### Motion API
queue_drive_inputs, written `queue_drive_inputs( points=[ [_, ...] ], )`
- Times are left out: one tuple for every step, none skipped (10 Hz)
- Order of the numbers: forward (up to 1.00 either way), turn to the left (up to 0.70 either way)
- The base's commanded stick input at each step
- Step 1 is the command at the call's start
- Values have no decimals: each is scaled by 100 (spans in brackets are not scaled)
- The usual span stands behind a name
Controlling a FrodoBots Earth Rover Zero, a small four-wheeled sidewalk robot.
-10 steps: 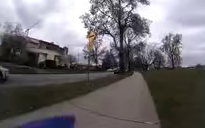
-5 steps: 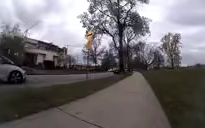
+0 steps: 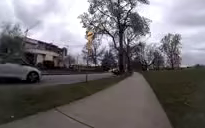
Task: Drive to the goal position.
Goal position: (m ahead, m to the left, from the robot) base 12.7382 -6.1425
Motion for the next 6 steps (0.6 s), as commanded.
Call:
queue_drive_inputs(
  points=[
    [0,-100],
    [0,-100],
    [0,-100],
    [0,-100],
    [0,-96],
    [0,0]
  ],
)
